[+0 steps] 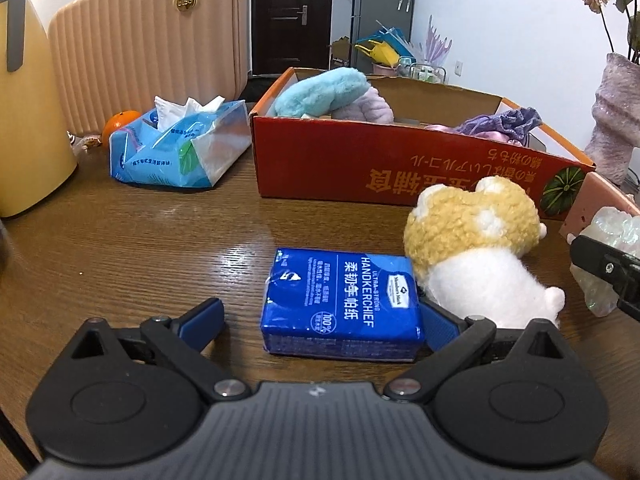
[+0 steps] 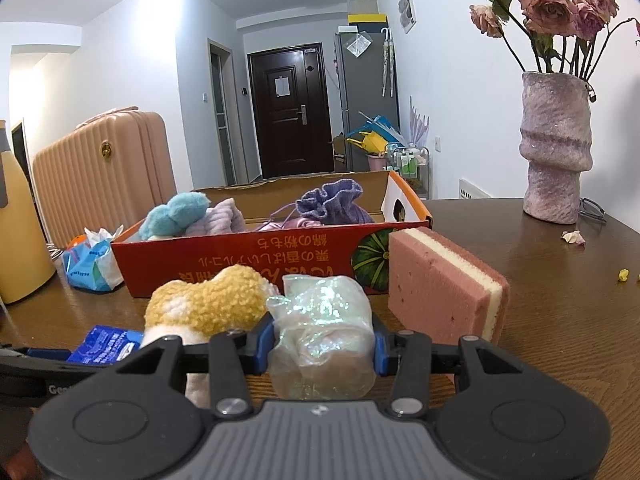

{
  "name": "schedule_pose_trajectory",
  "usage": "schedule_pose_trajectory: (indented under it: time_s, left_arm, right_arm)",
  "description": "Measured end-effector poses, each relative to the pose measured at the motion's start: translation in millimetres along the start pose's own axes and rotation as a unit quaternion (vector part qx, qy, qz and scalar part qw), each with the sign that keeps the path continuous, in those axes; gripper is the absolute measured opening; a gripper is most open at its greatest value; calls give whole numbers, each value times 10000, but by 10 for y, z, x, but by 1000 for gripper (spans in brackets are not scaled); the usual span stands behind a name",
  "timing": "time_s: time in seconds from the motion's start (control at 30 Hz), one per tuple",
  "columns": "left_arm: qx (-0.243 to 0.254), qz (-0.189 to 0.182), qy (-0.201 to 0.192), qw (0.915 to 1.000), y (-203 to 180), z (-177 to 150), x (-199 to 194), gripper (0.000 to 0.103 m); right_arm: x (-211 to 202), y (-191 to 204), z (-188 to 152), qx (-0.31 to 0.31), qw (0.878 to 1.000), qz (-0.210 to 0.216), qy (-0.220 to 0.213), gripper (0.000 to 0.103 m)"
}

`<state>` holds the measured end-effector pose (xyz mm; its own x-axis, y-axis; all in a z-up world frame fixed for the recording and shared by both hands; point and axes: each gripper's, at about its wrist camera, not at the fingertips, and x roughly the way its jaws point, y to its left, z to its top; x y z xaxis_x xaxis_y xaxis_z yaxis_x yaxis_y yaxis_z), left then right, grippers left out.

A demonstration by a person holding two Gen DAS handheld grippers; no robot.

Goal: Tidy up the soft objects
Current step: 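Close the left gripper on the blue handkerchief tissue pack, then carry the tissue pack and plastic bag with both grippers over the box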

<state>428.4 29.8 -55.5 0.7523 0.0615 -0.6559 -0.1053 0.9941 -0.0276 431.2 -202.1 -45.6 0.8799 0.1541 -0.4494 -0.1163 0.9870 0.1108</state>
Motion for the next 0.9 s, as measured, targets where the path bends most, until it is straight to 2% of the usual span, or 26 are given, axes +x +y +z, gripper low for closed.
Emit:
schedule_pose_trajectory:
  time_s: [0.17,0.6,0.9]
  left_arm:
    - [220,-5,-81,9997,-51,-17,-32,75]
    - [-7,-26,-211,9998,32,-1,-135,74]
    - [-200,30,-757,9969,92,78,-358,74]
  right_arm:
    - [3,1,-6,1,10000,9,10,45]
    - [-23,12,0,-17,10000,55,-17,45]
    - [-78,11,27,-22,9998,93,-165,45]
